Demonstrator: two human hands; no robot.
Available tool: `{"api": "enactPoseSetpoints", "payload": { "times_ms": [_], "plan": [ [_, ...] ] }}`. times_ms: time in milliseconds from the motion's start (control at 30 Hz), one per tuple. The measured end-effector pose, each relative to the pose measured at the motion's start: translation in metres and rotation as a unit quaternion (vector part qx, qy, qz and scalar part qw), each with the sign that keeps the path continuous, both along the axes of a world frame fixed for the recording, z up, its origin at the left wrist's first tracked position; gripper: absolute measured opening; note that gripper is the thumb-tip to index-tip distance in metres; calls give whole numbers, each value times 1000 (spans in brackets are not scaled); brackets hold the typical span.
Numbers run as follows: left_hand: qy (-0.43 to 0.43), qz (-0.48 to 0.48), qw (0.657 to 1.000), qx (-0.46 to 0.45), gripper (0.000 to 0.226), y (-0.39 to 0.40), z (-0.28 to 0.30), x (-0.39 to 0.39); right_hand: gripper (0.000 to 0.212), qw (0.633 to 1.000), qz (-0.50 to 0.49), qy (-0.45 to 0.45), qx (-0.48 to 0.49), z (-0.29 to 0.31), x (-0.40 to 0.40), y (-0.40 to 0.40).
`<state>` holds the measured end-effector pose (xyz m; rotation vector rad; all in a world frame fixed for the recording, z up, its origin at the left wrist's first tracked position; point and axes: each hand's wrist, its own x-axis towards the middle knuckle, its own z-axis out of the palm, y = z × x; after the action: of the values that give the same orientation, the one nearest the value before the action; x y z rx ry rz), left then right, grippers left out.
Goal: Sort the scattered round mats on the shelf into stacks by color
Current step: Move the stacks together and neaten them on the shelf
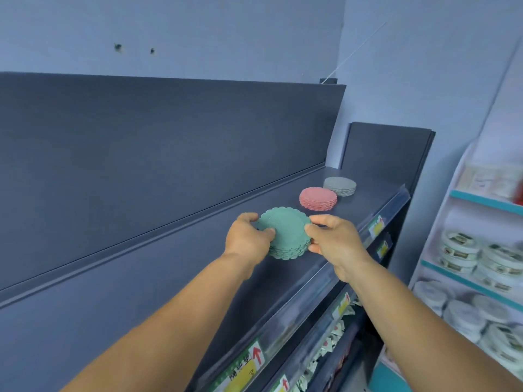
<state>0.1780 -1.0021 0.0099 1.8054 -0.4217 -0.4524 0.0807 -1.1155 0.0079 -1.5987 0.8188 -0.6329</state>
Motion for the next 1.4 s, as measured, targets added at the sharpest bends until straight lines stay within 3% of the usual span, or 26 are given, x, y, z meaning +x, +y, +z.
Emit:
{"api": "enactPoseSetpoints", "payload": {
  "times_ms": [233,500,567,667,767,833,967,1033,1233,1333,1400],
  "plan": [
    [3,56,998,16,43,-63,-6,24,40,997,72,31,5,-6,26,-61],
    [-19,115,991,61,48,-123,-19,40,33,987,130,86,-37,-19,57,-124],
    [-24,125,989,78,42,-131,-20,42,29,984,136,104,-48,-22,62,-132],
    [-34,144,984,95,14,-137,-23,46,34,979,147,117,-77,-24,69,-138],
    [-46,155,979,123,14,-140,-25,51,32,971,170,124,-111,-26,74,-141],
    [-55,152,975,154,17,-141,-26,52,16,963,183,139,-137,-27,76,-142],
    [-97,120,950,273,16,-144,-24,50,12,942,217,165,-195,-28,79,-144],
    [-125,100,934,320,18,-145,-23,47,24,929,227,188,-224,-29,80,-146],
    [-172,67,915,359,27,-140,-20,40,35,872,255,264,-325,-25,80,-146],
    [-220,62,893,388,28,-126,-16,28,53,833,270,238,-420,-19,71,-138],
    [-246,69,880,400,27,-113,-15,24,53,817,284,191,-463,-16,68,-130]
  ]
}}
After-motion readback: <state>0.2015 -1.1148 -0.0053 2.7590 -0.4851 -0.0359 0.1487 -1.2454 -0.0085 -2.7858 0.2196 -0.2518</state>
